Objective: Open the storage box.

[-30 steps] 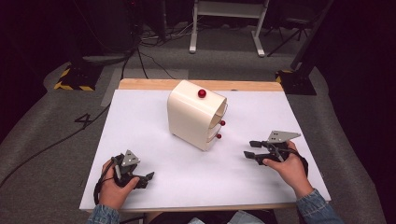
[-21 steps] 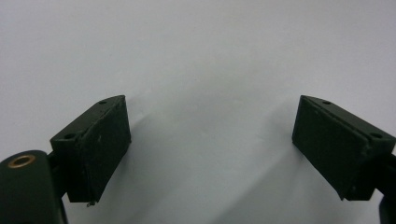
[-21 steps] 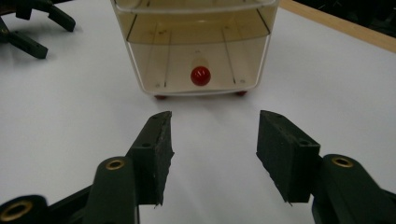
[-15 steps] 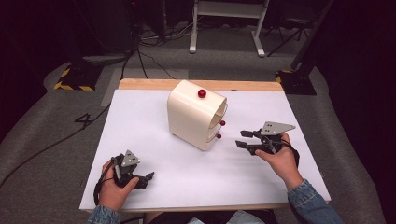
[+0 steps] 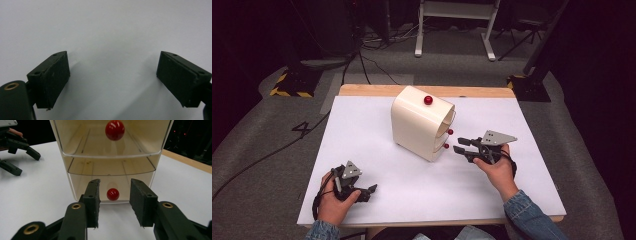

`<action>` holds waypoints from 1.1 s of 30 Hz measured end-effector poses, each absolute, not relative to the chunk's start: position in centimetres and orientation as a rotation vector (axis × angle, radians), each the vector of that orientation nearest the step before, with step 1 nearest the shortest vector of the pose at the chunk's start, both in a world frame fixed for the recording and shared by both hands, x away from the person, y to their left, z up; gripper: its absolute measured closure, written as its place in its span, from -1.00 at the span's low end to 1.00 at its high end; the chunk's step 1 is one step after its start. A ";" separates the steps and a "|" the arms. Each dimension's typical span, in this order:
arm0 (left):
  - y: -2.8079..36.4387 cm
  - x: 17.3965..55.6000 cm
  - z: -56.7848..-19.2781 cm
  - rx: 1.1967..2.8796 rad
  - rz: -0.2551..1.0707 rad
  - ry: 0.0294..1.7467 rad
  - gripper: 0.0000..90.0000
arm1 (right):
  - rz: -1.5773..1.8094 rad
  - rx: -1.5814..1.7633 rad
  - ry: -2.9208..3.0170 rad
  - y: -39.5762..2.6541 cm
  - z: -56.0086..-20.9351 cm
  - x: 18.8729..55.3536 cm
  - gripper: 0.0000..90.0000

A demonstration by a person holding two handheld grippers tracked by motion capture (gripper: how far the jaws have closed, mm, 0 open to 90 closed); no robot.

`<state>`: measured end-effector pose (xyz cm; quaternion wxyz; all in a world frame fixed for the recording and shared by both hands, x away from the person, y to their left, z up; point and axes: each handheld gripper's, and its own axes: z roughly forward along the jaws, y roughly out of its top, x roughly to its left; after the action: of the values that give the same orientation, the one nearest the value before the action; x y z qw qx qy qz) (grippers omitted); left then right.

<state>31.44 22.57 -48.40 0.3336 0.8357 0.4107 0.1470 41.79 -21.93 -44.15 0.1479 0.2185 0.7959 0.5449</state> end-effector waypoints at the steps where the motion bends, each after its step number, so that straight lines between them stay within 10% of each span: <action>1: 22.6 31.4 -48.4 2.183 0.384 1.072 -0.74 | 1.567 0.634 2.293 -21.8 -44.4 41.8 0.36; 33: 22.6 31.5 -48.4 2.184 0.378 1.071 -0.75 | 1.586 0.660 2.294 -19.9 -47.8 43.1 0.60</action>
<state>31.47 22.60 -48.38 0.3333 0.8364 0.4102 0.1449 43.15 -19.88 -47.80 0.1373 0.2281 0.7929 0.5481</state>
